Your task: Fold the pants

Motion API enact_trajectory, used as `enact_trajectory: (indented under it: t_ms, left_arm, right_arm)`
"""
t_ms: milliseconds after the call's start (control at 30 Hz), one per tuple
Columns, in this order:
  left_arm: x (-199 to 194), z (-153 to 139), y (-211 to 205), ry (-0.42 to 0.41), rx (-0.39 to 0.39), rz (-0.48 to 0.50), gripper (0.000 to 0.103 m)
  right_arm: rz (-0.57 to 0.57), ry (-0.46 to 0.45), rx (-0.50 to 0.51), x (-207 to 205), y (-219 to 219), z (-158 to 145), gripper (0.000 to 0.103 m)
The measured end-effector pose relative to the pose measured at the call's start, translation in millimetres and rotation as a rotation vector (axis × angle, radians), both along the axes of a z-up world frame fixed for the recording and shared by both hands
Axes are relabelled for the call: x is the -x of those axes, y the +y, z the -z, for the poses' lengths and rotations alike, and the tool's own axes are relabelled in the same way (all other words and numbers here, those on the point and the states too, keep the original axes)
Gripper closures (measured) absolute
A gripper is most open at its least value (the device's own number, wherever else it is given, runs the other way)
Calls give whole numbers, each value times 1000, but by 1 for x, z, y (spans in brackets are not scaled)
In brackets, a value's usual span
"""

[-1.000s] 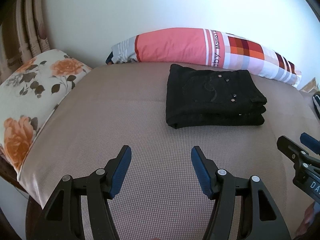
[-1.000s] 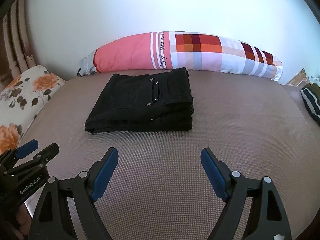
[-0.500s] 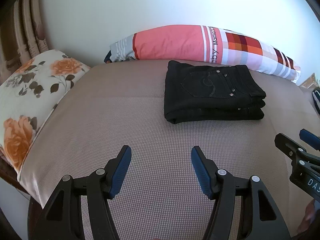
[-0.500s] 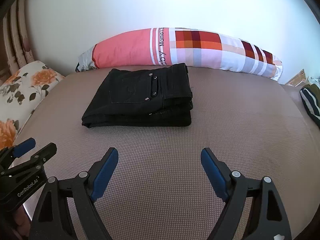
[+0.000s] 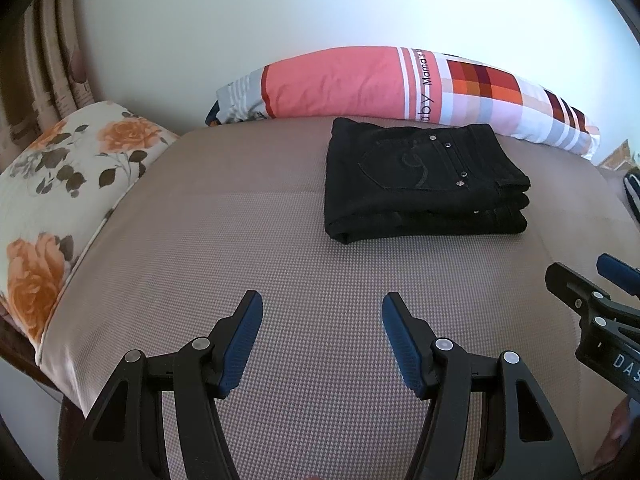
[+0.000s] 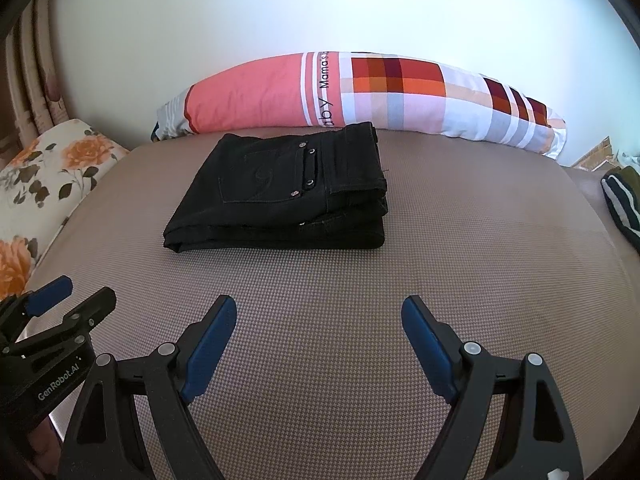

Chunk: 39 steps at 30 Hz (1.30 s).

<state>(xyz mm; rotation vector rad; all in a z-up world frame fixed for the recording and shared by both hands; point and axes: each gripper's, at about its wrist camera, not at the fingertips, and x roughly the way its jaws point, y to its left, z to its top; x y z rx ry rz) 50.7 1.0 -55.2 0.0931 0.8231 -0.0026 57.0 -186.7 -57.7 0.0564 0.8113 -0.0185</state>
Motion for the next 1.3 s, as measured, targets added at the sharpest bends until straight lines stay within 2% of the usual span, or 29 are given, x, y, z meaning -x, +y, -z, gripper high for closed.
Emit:
enact_trajectory:
  t_ms: [1300]
  left_arm:
    - [0, 6, -1, 8, -13, 23, 40]
  right_arm:
    - [-11, 13, 13, -3, -4, 7, 20]
